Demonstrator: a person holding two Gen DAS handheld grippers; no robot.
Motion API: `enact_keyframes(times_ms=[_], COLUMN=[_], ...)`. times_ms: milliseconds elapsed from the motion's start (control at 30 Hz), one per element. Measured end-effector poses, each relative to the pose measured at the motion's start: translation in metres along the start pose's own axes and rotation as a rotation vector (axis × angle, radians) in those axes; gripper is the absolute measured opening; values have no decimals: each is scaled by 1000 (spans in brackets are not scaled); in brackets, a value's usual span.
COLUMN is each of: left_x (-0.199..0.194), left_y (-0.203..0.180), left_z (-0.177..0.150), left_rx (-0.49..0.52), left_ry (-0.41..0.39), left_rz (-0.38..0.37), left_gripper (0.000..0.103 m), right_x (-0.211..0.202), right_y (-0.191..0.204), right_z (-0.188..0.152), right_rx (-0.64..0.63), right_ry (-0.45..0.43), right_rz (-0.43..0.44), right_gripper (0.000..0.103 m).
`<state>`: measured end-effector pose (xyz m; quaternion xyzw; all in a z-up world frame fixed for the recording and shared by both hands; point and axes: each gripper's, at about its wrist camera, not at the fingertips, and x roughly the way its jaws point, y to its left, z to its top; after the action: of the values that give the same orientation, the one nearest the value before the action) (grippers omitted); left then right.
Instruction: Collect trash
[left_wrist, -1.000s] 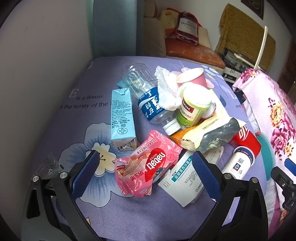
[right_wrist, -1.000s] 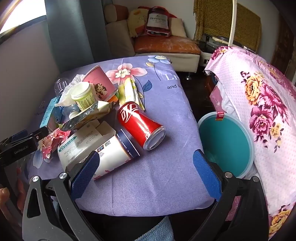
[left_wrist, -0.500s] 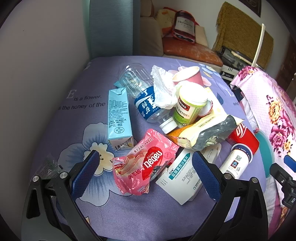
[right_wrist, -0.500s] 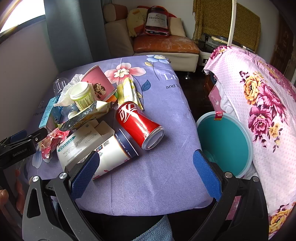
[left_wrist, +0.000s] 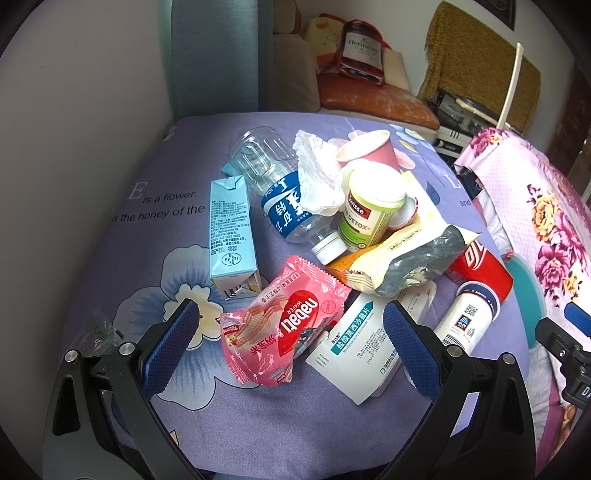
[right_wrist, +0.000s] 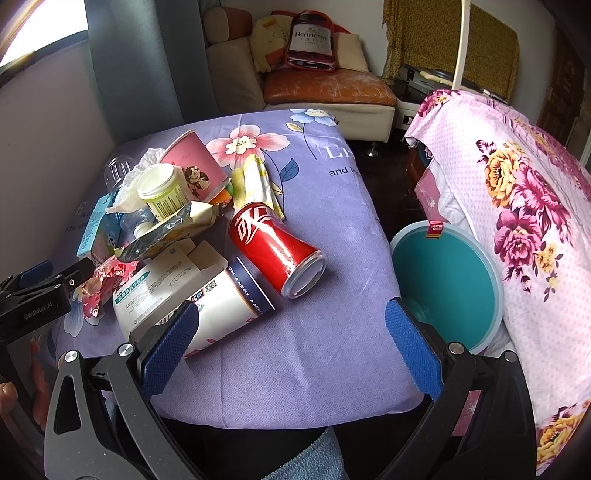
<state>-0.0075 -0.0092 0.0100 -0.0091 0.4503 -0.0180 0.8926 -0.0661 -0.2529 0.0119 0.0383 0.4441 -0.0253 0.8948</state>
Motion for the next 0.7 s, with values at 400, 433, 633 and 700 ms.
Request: enact_keyframes(times_ms=[400, 433, 633, 700], left_x=[1, 1, 2, 3], left_y=[-5, -5, -6, -7], left_z=[-4, -4, -6, -6], left_rx=[20, 22, 30, 32], left_ry=[2, 2, 4, 6], left_rz=[-10, -11, -15, -18], left_gripper=[100, 100, 100, 100], right_x=[2, 2, 5, 6], right_y=[0, -1, -2, -2], right_z=[-3, -4, -4, -5], right_rx=[5, 6, 15, 15], right_ry=[7, 8, 16, 19], right_rz=[-8, -8, -9, -11], right_gripper=[97, 97, 97, 97])
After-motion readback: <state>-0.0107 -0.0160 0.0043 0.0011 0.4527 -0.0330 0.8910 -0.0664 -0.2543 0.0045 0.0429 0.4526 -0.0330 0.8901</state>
